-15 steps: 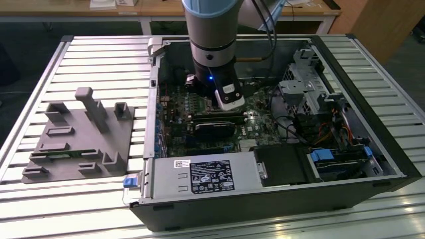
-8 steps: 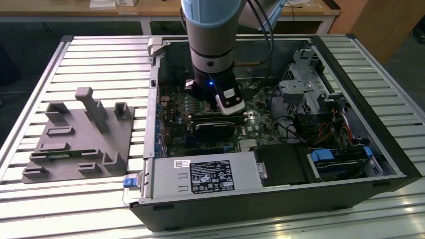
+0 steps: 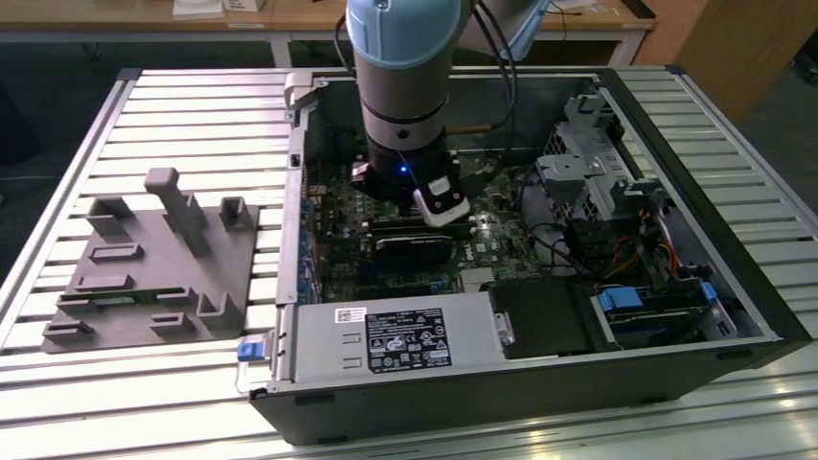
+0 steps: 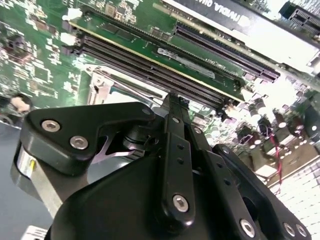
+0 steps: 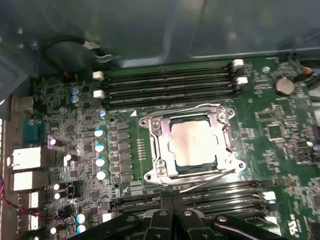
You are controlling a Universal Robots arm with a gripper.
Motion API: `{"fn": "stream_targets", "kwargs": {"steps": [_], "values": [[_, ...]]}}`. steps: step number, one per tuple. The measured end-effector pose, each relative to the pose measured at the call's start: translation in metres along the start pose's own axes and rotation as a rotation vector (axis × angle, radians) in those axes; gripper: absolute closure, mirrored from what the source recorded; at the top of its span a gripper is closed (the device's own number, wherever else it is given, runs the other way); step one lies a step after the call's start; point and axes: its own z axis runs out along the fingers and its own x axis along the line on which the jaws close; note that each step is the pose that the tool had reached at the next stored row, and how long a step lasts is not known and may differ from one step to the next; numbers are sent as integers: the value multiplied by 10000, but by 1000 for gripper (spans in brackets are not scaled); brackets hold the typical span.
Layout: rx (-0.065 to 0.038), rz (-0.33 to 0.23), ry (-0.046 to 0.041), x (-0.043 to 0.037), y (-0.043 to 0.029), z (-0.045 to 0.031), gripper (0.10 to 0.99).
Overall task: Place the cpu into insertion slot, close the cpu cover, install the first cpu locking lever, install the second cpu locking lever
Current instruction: 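Install the second cpu locking lever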
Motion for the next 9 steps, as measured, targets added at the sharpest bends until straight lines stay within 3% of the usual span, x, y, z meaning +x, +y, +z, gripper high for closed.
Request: {"fn": "stream_targets", "kwargs": {"steps": [9], "values": [[-41, -710, 172, 36, -21, 68, 980]]}}
